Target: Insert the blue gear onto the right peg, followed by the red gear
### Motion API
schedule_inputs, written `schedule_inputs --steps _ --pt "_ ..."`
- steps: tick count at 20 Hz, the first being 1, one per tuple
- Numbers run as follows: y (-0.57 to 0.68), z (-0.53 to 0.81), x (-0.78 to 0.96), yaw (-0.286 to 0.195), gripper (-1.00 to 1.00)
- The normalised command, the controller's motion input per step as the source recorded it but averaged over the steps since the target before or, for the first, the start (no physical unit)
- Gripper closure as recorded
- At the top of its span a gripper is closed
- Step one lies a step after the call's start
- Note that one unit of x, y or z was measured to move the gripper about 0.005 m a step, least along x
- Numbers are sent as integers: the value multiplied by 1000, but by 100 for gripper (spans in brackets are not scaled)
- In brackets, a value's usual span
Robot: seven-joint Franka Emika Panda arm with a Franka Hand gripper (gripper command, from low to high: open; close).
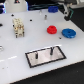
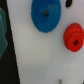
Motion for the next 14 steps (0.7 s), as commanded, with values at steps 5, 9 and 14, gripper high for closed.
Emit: schedule_inputs --steps 5,9,14 --pt "37 -375 17 0 -100" --pt "109 -381 -36 0 -100" --pt "-128 -407 -138 0 -100"
